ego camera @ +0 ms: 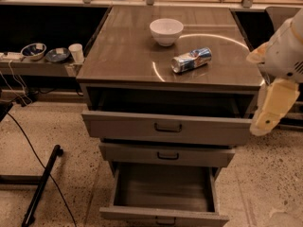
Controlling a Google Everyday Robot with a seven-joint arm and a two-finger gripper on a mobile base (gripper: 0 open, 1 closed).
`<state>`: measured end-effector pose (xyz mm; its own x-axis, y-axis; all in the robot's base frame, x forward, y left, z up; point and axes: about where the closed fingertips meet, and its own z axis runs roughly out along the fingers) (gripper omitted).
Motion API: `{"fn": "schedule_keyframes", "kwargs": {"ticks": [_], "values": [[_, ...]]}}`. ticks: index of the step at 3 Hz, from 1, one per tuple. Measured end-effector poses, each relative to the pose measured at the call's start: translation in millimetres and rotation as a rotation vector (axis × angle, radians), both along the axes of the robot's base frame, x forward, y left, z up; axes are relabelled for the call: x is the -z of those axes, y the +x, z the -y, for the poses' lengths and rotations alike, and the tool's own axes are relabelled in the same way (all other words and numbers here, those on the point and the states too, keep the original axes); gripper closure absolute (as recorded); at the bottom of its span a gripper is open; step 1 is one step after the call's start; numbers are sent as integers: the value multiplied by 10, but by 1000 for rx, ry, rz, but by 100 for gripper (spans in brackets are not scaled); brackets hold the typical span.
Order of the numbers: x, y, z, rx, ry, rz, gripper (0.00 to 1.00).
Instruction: Close bottom drawer
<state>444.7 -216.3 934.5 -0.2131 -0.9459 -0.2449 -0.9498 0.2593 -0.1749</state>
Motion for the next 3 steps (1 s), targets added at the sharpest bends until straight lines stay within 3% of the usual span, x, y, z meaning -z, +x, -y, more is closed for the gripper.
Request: {"fn": "schedule_keyframes", "kwargs": {"ticks": [1, 2, 3], "values": [[650, -120, -167, -71, 138, -48, 0], [1101, -236, -161, -119, 266, -13, 0], [1070, -241, -147, -181, 257, 22, 0]]}}
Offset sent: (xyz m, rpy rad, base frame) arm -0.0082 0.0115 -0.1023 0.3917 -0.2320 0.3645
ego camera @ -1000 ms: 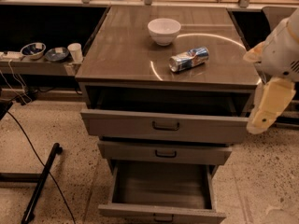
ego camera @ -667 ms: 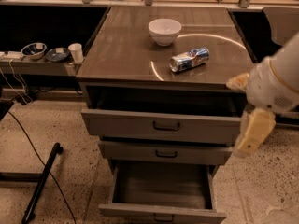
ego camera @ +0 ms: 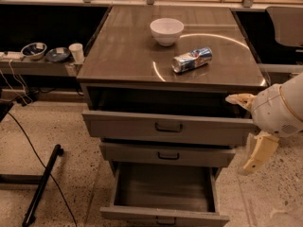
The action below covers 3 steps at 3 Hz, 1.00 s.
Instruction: Close bottom drawer
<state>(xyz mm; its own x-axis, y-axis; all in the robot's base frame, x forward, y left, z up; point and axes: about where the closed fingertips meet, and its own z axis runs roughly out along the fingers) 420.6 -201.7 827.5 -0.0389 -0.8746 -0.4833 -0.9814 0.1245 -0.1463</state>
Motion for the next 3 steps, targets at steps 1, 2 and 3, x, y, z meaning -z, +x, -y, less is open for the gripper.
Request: {"fn": "schedule_keyframes", "kwargs": {"ticks": [1, 2, 3], "values": [[898, -186, -158, -39, 138, -39, 0], [1604, -274, -263, -70, 224, -60, 0], [1674, -275, -279, -76, 232, -66, 0]]}}
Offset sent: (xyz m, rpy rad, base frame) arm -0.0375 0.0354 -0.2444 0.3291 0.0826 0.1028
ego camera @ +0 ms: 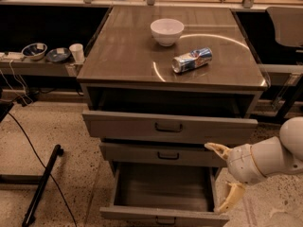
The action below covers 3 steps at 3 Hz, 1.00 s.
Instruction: Close bottom drawer
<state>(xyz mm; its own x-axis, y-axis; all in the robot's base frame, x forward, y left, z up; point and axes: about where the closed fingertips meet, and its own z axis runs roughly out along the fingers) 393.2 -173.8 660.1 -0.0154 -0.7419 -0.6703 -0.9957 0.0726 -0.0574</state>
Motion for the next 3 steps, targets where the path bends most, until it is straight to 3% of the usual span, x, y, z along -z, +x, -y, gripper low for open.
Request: {"fn": "schedule_keyframes", "kwargs": {"ticks": [1, 2, 3], "values": [[300, 30, -150, -19, 79, -4, 0], [1007, -120, -451, -79, 205, 10, 0], [1530, -235, -603, -154, 294, 41, 0]]}}
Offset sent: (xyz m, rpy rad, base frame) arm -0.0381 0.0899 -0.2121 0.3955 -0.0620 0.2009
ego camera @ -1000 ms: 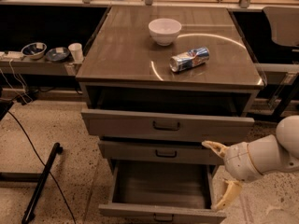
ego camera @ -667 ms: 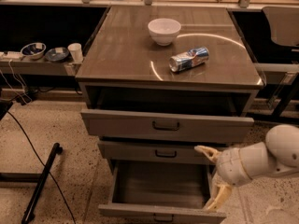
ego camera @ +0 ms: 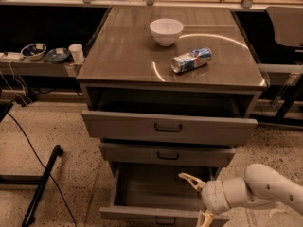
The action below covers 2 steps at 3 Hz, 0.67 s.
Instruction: Close bottom drawer
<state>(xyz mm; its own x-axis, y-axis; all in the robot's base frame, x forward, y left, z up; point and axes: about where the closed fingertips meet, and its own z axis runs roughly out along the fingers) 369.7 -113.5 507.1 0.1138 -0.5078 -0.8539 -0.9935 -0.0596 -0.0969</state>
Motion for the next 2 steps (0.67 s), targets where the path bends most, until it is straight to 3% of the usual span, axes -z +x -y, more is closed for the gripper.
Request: {"fn": "schedule_keyframes", "kwargs": {"ticks": [1, 2], "values": [[189, -56, -64, -11, 20, -17, 0], [541, -50, 12, 48, -18, -92, 0]]}}
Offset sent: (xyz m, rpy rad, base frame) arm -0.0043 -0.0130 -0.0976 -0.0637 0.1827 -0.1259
